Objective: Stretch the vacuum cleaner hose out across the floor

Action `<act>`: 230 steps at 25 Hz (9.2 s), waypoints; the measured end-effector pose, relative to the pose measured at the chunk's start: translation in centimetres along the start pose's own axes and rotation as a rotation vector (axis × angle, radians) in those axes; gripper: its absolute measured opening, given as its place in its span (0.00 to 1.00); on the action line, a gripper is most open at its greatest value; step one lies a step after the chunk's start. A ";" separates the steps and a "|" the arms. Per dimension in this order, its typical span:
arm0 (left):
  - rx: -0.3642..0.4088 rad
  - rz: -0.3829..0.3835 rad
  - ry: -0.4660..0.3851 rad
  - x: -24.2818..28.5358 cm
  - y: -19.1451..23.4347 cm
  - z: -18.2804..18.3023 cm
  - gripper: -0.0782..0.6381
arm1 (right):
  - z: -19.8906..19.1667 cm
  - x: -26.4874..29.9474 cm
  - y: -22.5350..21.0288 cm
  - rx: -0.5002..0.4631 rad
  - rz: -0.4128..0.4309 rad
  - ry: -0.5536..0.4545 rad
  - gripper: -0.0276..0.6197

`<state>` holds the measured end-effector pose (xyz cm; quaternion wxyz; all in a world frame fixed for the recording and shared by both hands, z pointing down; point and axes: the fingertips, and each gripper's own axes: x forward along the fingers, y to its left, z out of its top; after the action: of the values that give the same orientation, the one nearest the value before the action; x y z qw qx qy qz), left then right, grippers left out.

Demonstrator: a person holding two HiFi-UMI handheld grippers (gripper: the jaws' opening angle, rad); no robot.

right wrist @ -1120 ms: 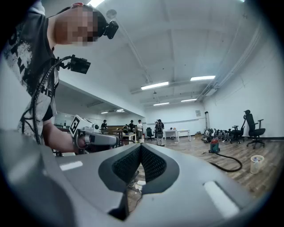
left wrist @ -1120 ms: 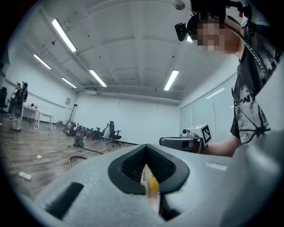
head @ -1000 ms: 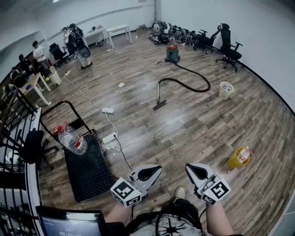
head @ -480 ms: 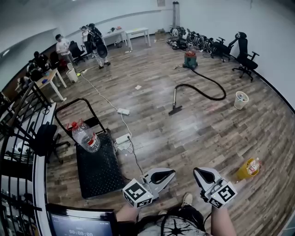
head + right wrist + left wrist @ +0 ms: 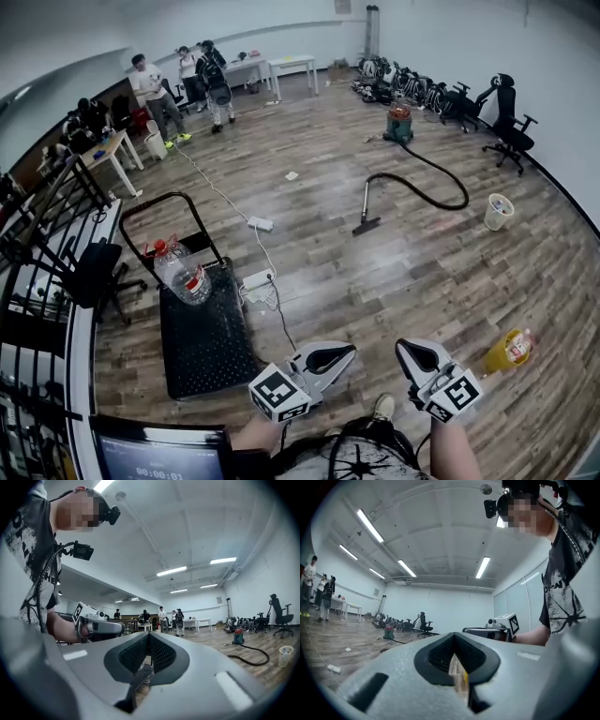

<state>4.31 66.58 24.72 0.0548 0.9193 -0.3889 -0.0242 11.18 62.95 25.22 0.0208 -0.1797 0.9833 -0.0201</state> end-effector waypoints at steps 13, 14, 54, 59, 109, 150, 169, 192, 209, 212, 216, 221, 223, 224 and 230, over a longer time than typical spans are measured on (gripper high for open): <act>-0.021 0.041 -0.001 -2.1 3.8 -0.7 0.11 | -0.6 4.3 0.7 -0.038 0.044 0.032 0.05; -0.020 0.048 -0.002 -2.0 4.3 -0.8 0.11 | -0.6 4.7 0.2 -0.038 0.050 0.032 0.05; 0.018 0.357 -0.033 15.8 21.1 3.3 0.11 | 1.7 14.9 -23.9 -0.065 0.353 0.013 0.05; 0.019 0.391 -0.039 15.4 22.4 3.5 0.11 | 1.9 16.6 -23.7 -0.056 0.395 0.015 0.05; -0.014 0.328 -0.054 8.7 57.6 6.8 0.11 | 0.1 52.7 -30.3 -0.106 0.397 0.060 0.05; -0.026 0.520 -0.032 29.8 84.2 11.4 0.11 | 3.5 69.8 -59.0 -0.081 0.609 -0.031 0.05; -0.025 0.440 -0.009 34.9 92.2 11.5 0.11 | 3.3 75.0 -66.9 -0.082 0.523 -0.035 0.05; -0.064 0.172 0.030 35.2 117.8 13.2 0.11 | 2.6 97.2 -77.9 -0.084 0.222 -0.002 0.05; -0.104 0.017 0.083 44.2 125.0 12.3 0.11 | 0.2 97.9 -91.7 -0.048 0.003 0.102 0.06; -0.101 0.003 0.117 47.8 127.4 12.8 0.11 | 0.4 98.3 -96.4 -0.041 -0.026 0.101 0.06; -0.092 -0.033 0.152 54.5 130.6 13.2 0.11 | 1.3 98.6 -103.3 -0.050 -0.048 0.082 0.05; -0.083 -0.104 0.198 62.6 132.3 13.1 0.11 | 1.3 97.5 -110.3 -0.040 -0.085 0.073 0.06; -0.073 -0.131 0.203 65.6 132.7 13.3 0.11 | 1.1 97.1 -112.8 -0.026 -0.103 0.065 0.05; -0.073 -0.142 0.203 66.9 132.8 13.4 0.11 | 0.9 96.9 -113.9 -0.018 -0.110 0.067 0.05; -0.074 -0.177 0.217 71.4 132.9 13.5 0.11 | 0.8 96.2 -117.7 0.005 -0.121 0.071 0.06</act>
<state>-41.81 -77.71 27.09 0.1279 0.9447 -0.2968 0.0561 -37.21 -81.20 26.71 -0.0149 -0.2381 0.9707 -0.0304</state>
